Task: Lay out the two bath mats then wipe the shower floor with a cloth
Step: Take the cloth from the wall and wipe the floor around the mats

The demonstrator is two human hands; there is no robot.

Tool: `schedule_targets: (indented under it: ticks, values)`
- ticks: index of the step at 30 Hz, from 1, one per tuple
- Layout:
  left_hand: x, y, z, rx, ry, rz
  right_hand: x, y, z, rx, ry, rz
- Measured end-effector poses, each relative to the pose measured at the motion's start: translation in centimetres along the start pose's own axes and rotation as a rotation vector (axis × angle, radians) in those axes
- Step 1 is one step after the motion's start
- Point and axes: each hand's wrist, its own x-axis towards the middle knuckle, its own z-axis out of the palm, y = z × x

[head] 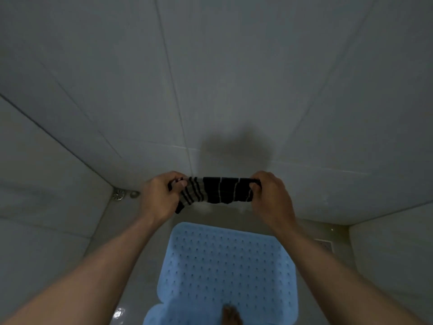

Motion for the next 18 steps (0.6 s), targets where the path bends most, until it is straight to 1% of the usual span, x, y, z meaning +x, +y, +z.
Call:
schedule_targets:
  ticks: [3, 6, 12, 15, 18]
  values:
    - [1.7, -5.8, 4.4, -0.003, 0.006, -0.041, 0.9, 4.0, 6.3, 0.041, -0.052, 0.013]
    - [4.0, -12.1, 9.2, -0.070, 0.010, -0.095, 1.5, 8.1, 12.8, 0.078, -0.084, 0.016]
    - [8.3, -26.4, 20.7, -0.133, 0.034, -0.130, 1.6, 17.0, 28.9, 0.169, -0.081, 0.083]
    - [9.3, -33.4, 25.4, -0.132, 0.013, -0.170, 1.5, 20.8, 36.4, 0.205, -0.074, 0.140]
    - [10.3, -39.2, 28.6, -0.102, -0.041, -0.259, 1.9, 23.9, 42.3, 0.216, -0.119, 0.164]
